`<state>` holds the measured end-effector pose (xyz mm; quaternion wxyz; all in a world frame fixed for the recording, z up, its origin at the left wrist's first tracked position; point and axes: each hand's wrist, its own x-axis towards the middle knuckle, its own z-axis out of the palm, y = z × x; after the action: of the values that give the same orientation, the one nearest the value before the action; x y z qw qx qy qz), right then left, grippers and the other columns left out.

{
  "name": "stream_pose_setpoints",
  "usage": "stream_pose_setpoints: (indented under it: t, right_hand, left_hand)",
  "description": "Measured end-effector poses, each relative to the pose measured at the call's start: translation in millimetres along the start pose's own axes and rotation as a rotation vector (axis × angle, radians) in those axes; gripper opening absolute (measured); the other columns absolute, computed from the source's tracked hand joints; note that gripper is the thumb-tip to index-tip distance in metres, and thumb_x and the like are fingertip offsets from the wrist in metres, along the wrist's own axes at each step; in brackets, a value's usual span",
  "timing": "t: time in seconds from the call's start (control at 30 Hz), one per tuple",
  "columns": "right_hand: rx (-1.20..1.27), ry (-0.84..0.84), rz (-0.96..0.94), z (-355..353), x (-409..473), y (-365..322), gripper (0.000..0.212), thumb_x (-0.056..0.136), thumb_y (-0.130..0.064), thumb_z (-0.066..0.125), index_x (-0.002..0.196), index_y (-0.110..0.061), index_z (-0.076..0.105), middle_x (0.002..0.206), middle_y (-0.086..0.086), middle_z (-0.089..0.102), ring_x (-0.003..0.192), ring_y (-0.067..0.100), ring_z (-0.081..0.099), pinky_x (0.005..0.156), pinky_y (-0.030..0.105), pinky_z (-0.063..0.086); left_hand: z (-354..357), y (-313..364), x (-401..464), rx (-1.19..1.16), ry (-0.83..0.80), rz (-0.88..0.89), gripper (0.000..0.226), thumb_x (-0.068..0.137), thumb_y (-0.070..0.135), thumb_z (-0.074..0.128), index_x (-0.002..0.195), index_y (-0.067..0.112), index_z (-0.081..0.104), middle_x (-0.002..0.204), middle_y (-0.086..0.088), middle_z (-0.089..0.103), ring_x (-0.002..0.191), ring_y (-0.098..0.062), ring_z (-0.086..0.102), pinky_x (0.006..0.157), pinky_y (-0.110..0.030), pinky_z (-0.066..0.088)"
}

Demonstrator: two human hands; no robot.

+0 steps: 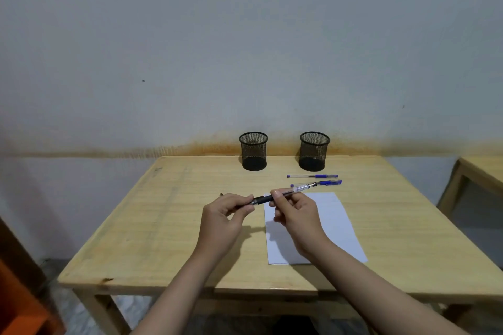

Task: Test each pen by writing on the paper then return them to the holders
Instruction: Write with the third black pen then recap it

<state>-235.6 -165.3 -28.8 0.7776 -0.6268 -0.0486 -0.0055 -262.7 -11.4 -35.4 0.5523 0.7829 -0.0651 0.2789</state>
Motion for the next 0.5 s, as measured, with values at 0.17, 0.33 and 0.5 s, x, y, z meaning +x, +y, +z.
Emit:
stream_pose_setpoints:
  t: [0.17, 0.33, 0.5]
  right_hand:
    - [-0.022, 0.029, 0.011, 10.4, -1.3, 5.3, 0.015, 0.091, -0.012, 0.061, 0.098, 0.000, 0.064, 0.070, 0.006, 0.063, 0.053, 0.005, 0.055, 0.058, 0.018, 0.052]
    - [-0.056, 0.060, -0.060, 19.4, -4.2, 11.1, 0.009, 0.091, -0.017, 0.061, 0.092, -0.009, 0.065, 0.071, 0.002, 0.065, 0.056, 0.001, 0.058, 0.062, 0.017, 0.052]
    - [-0.071, 0.160, -0.082, 22.9, -6.0, 12.8, 0.011, 0.092, -0.017, 0.059, 0.087, -0.008, 0.063, 0.067, 0.003, 0.062, 0.051, -0.003, 0.058, 0.053, 0.009, 0.048]
  left_hand:
    - [-13.6, -3.2, 4.5, 0.026, -0.065, -0.042, 0.026, 0.074, -0.002, 0.073, 0.083, 0.022, 0.075, 0.075, 0.008, 0.072, 0.077, -0.006, 0.065, 0.073, -0.016, 0.049]
    - [-24.3, -2.5, 10.8, 0.015, -0.098, -0.087, 0.026, 0.075, -0.004, 0.071, 0.082, 0.020, 0.075, 0.076, 0.009, 0.072, 0.077, -0.006, 0.066, 0.075, -0.020, 0.052]
    - [-34.9, -7.5, 9.1, 0.035, -0.083, -0.147, 0.020, 0.076, -0.001, 0.071, 0.084, 0.017, 0.075, 0.083, 0.000, 0.074, 0.083, -0.017, 0.069, 0.082, -0.027, 0.056]
